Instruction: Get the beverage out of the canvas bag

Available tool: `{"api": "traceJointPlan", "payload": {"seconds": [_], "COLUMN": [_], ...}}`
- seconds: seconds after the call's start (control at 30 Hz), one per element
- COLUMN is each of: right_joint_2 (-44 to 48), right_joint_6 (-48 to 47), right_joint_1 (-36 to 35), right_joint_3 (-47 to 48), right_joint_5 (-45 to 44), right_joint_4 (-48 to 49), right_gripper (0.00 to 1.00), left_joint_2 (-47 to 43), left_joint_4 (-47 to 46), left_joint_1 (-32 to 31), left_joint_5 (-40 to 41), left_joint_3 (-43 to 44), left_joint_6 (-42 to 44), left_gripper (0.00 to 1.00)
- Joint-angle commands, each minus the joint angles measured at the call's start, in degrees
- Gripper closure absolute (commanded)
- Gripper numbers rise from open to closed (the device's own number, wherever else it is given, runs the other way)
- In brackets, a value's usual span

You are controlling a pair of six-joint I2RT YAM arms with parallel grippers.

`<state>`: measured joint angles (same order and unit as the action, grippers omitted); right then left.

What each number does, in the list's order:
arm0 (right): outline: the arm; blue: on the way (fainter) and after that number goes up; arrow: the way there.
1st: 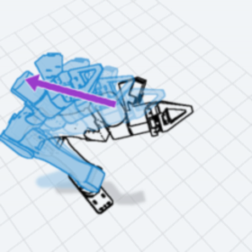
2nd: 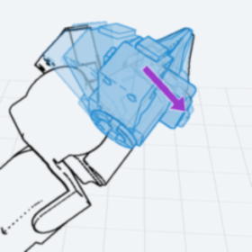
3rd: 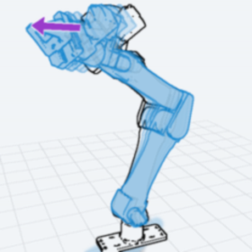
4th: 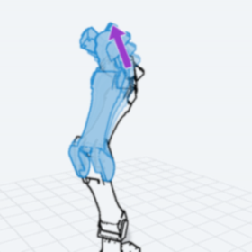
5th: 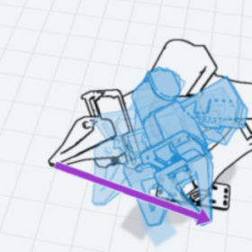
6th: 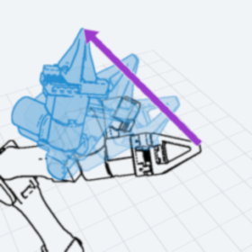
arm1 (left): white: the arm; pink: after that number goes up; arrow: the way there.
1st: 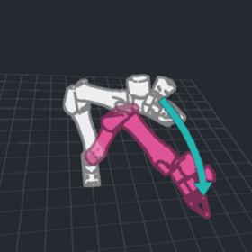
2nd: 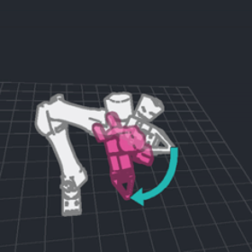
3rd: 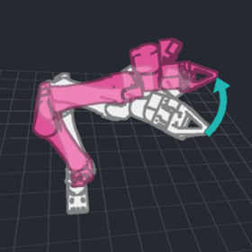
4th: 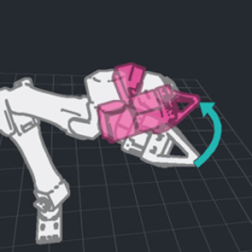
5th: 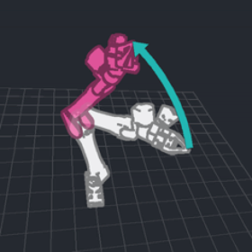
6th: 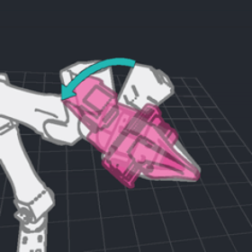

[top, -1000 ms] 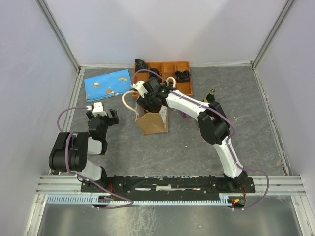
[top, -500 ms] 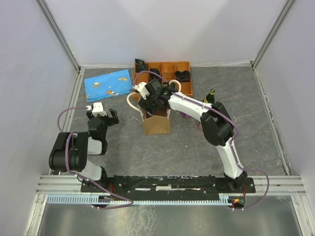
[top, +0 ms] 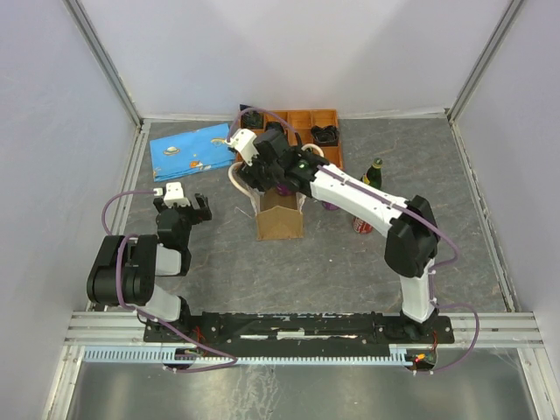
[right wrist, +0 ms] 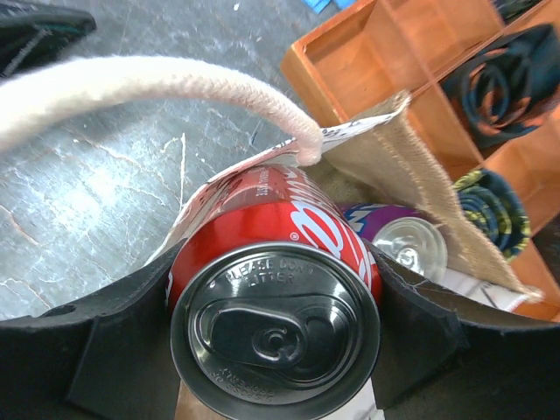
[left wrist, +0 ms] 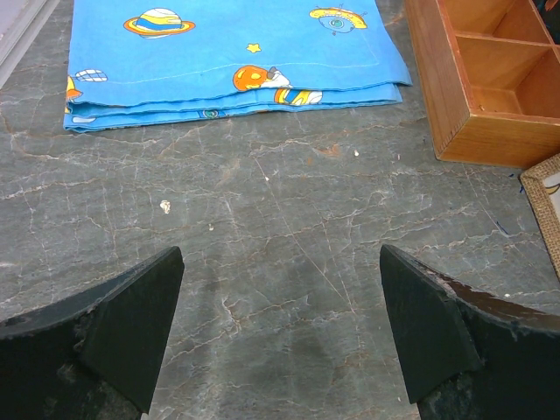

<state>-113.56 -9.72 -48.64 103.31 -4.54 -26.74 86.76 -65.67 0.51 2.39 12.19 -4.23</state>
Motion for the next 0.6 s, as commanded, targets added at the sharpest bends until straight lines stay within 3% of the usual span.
{"api": "traceJointPlan", "payload": {"seconds": [0.0, 0.3, 0.57], "right_joint_2": [10.61, 33.66, 43.13], "right_joint_6": [-1.07, 2.55, 9.78], "right_joint_1": [-1.46, -1.72, -1.66], "right_joint_3": [1.07, -19.75, -25.23], "right_joint_5": [-6.18, -21.24, -33.67], "right_joint_4": [8.11, 17.04, 5.11], "right_gripper": [1.0, 1.0, 1.0], "left_joint_2": [0.26, 0.31, 0.3], "left_joint_4": [-1.85, -1.9, -1.84], "left_joint_1": [-0.17, -0.21, -0.21], "left_joint_5": [-0.75, -0.76, -0.73], "left_joint_3": [1.22, 1.26, 1.26], "left_joint_6": [2.74, 2.78, 2.74], "left_gripper": [0.01, 0.01, 0.01]}}
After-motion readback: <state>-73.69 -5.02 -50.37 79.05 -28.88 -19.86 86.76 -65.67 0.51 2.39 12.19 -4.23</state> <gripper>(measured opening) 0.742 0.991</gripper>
